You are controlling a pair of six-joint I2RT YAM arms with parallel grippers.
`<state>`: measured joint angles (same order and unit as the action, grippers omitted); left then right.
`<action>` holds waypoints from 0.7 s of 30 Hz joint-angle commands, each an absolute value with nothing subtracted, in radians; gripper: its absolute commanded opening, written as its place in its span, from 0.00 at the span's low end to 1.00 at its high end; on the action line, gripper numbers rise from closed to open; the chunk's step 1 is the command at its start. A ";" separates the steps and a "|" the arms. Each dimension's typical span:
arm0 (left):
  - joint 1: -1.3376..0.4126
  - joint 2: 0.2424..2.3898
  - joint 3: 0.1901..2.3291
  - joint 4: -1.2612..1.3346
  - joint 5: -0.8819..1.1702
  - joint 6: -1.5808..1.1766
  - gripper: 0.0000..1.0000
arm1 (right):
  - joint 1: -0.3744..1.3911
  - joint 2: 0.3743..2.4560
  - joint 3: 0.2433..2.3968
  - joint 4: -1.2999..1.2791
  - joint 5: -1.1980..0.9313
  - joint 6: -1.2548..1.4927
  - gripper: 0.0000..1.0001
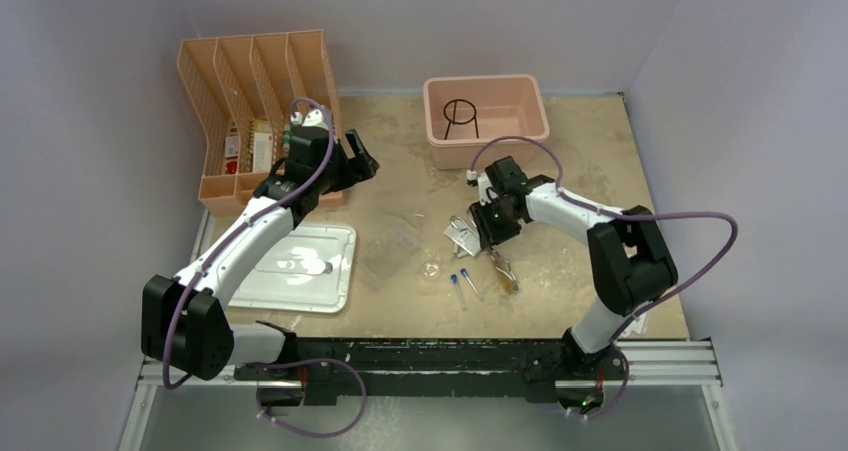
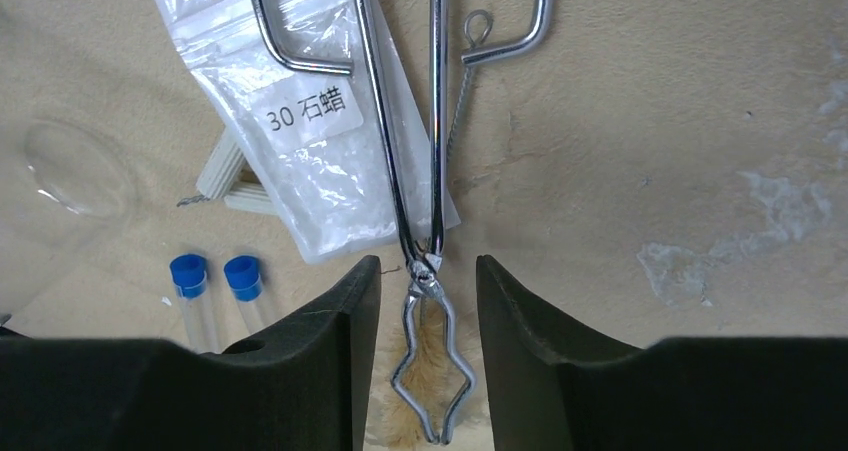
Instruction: Organize the chemistry lab equipment
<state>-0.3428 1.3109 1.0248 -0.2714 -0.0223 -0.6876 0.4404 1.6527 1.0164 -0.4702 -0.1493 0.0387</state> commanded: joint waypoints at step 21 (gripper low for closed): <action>-0.344 1.329 1.067 -0.227 0.040 -0.730 0.81 | 0.469 1.559 1.157 -0.541 -0.154 -0.181 0.02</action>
